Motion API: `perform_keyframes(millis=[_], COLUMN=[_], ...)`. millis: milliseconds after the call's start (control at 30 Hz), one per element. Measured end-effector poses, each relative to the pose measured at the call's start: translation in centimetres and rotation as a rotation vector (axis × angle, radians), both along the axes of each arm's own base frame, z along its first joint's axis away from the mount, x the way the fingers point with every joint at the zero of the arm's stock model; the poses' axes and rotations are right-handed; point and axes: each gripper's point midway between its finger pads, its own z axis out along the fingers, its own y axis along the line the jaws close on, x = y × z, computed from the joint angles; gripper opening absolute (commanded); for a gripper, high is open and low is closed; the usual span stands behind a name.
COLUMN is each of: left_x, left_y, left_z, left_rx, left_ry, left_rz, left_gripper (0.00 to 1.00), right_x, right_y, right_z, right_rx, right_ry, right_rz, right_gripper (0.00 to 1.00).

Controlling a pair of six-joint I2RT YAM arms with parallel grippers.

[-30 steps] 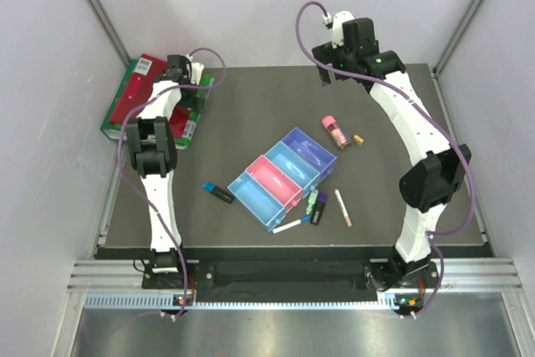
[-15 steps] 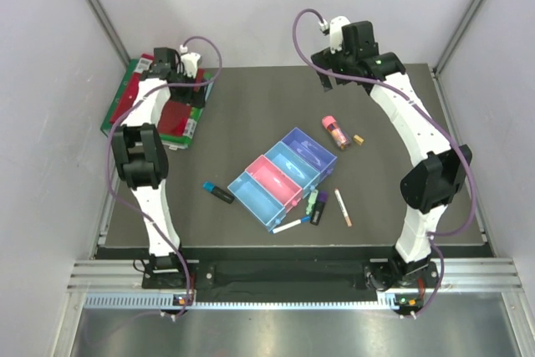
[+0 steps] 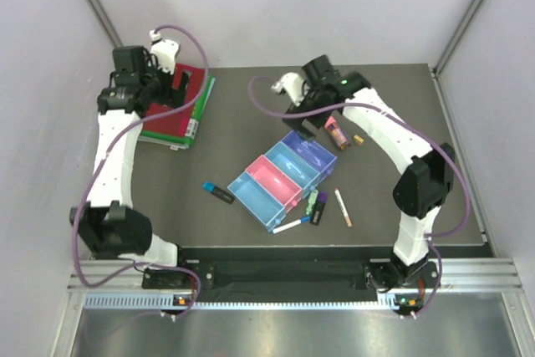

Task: Sort the stationery into containers
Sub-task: Move the storage box to the center of the board.

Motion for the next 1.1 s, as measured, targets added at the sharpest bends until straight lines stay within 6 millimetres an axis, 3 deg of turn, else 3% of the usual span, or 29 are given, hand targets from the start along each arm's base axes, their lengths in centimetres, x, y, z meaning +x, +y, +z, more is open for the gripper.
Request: perform_keyframes(millis=[100, 200, 400, 533, 800, 1100], left_x=[-3.7, -6.6, -11.3, -12.6, -13.4, -13.7], left_y=[0.9, 1.8, 3.1, 3.6, 4.1, 4.3], left_z=[2.3, 4.4, 6.2, 6.0, 5.2, 5.2], left_rx=[0.049, 0.097, 0.175, 0.202, 0.227, 0.233], left_ry=[-0.058, -0.118, -0.158, -0.138, -0.095, -0.083], left_rz=[0.040, 0.071, 0.120, 0.138, 0.150, 0.159], left_gripper=[0.99, 0.99, 0.99, 0.99, 0.99, 0.99], right_x=[-3.1, -5.2, -5.8, -6.0, -8.5, -8.5], right_y=[1.9, 3.0, 4.0, 4.7, 7.3, 8.3], right_z=[-3.2, -5.0, -6.1, -6.5, -7.2, -10.4], right_rx=[-0.055, -0.086, -0.074, -0.066, -0.055, -0.061], right_ry=[0.072, 0.117, 0.139, 0.143, 0.171, 0.244], right_rz=[0.104, 0.169, 0.193, 0.201, 0.263, 0.237], right_gripper=[0.99, 0.97, 0.92, 0.90, 0.82, 0.74])
